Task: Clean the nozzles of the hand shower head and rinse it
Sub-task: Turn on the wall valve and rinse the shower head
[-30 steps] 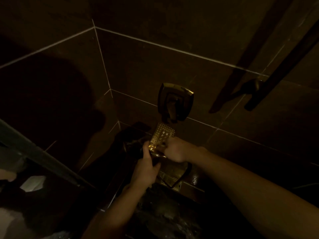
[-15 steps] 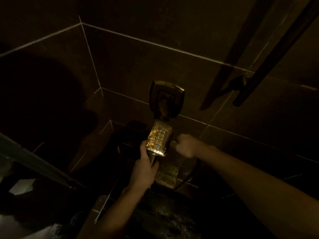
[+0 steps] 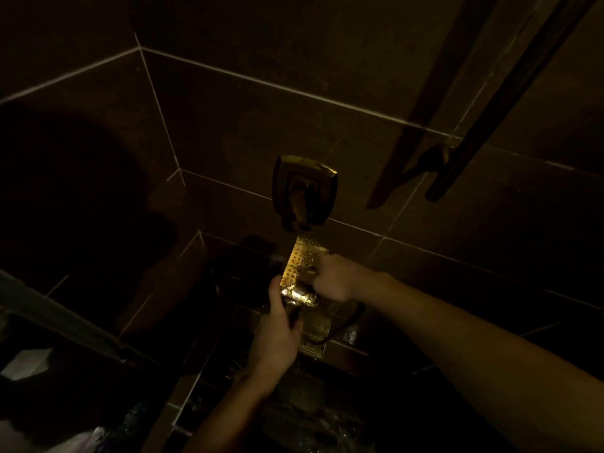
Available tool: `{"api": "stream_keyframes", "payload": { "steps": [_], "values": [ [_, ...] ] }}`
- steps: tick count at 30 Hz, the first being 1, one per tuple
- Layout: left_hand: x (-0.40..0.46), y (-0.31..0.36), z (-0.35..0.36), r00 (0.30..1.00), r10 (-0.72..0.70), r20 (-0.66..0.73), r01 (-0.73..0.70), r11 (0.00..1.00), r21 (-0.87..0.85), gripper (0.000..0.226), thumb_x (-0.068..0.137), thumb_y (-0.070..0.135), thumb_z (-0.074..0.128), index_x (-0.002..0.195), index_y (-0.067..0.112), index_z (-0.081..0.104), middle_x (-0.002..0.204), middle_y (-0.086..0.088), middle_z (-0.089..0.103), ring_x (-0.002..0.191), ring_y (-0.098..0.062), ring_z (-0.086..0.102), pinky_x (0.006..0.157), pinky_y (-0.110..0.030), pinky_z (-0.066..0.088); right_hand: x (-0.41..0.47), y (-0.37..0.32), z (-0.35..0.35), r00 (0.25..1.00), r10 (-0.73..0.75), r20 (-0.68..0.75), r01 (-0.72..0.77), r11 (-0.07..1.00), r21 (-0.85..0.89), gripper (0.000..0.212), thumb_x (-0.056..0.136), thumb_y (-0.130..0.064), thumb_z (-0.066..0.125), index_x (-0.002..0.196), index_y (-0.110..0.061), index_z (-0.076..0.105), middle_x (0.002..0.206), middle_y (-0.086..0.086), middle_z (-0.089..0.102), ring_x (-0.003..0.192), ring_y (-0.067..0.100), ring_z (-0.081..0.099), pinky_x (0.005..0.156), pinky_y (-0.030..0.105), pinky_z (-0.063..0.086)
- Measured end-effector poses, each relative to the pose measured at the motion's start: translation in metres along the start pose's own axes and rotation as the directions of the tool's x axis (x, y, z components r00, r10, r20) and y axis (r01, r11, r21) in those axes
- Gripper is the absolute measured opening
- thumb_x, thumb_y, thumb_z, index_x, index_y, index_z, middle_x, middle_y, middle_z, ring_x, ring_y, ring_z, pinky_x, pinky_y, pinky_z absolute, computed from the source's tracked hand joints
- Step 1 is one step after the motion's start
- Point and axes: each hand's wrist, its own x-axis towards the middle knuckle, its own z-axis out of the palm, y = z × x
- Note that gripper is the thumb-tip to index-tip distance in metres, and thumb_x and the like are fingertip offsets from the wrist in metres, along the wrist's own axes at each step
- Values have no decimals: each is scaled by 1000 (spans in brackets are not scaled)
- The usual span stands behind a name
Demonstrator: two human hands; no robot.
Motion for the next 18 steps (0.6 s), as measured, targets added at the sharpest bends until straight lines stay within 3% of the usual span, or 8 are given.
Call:
{"api": "stream_keyframes", "payload": {
  "steps": [3, 6, 12, 15, 18],
  "values": [
    [0, -1, 0, 1000, 12, -10, -12, 1000, 6, 98, 96, 20, 68, 156, 46, -5, 83, 3, 72, 62, -13, 70, 56, -34, 61, -11, -2, 8, 998, -36, 54, 39, 998, -52, 26, 97, -38, 47, 83, -17, 57, 81, 1, 58, 70, 12, 55, 62, 28, 42],
    [-3, -3, 3, 1000, 6, -10, -6, 1000, -21, 97, 95, 17, 68, 156, 47, -2, 93, 4, 73, 71, -11, 72, 65, -41, 64, -12, 3, 14, 996, -45, 72, 50, 997, -66, 27, 97, -40, 47, 83, -19, 56, 75, -6, 52, 72, 13, 55, 58, 27, 39],
    [-4, -3, 7, 1000, 5, 8, -5, 999, -32, 94, 96, 21, 67, 155, 47, -2, 88, 3, 74, 65, -13, 72, 59, -40, 63, -4, 17, 20, 998, -15, 55, 21, 995, -100, 33, 94, -39, 47, 101, -12, 65, 94, 5, 62, 80, 17, 60, 67, 31, 49],
    [0, 1, 8, 1000, -20, 16, 21, 997, -70, 93, 97, 20, 66, 154, 50, -2, 84, -1, 74, 62, -18, 71, 55, -36, 60, -1, 25, 20, 999, -11, 44, 14, 997, -71, 25, 94, -35, 47, 93, -16, 64, 94, 5, 64, 82, 17, 61, 64, 29, 44],
    [3, 3, 9, 1000, -21, 8, 22, 991, -129, 93, 97, 19, 66, 152, 52, -1, 93, 1, 74, 67, -19, 73, 61, -42, 63, 3, 35, 13, 1000, 2, 5, -2, 999, -39, 24, 97, -34, 46, 93, -16, 61, 93, 3, 61, 81, 15, 58, 65, 27, 41]
  ]
}}
